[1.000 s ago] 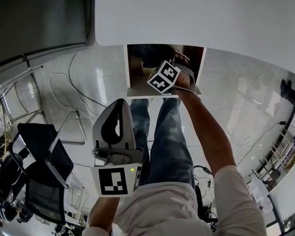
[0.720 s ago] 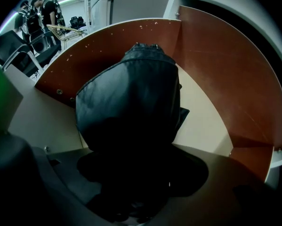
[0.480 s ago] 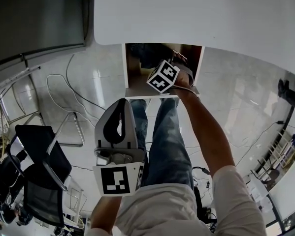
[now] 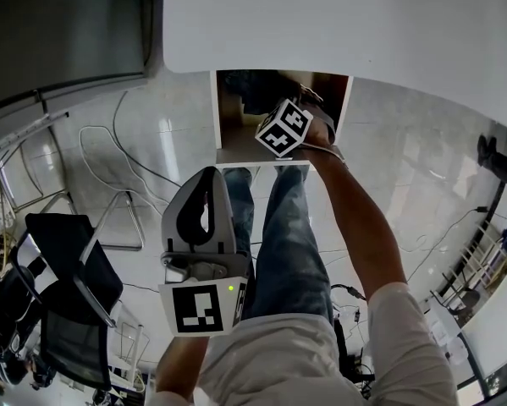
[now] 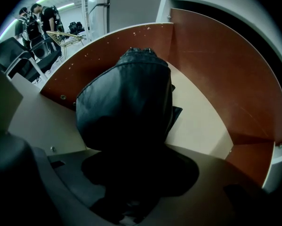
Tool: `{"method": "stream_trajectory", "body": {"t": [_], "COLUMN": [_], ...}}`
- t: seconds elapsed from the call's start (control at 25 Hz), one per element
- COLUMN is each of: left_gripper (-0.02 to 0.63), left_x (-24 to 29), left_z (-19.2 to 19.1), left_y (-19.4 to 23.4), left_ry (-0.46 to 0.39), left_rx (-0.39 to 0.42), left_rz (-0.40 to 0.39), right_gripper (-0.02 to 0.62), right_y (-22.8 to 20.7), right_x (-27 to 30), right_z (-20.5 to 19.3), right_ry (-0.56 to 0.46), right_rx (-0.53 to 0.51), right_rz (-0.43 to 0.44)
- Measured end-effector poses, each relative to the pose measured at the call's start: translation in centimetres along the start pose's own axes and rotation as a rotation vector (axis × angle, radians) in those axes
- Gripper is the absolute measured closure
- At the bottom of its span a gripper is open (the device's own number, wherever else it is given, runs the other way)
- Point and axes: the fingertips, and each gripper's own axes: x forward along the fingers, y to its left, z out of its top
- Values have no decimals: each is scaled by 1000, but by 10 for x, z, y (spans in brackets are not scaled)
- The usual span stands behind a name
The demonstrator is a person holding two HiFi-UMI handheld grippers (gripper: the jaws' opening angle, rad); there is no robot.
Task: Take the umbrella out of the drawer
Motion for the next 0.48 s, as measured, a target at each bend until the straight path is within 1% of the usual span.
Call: {"method": "stream_trajectory", "body": {"t": [0.12,0.24,0.48], "left_gripper": [589,589,589], "left_x": [-3,-4,-4], "left_z": [1,4,5], "left_y": [2,2,6], "left_ry": [-3,-9,-15], "left_rx": [4,8,-4], "left_rz": [2,4,7], "right_gripper": [359,360,360], "right_y": [2,2,5], "right_x": [-4,-8,-19], "right_z": [1,-3,-1], "right_ry": [2,6,-7], "right_rx": [11,15,-6], "right_rz": [18,19,22]}}
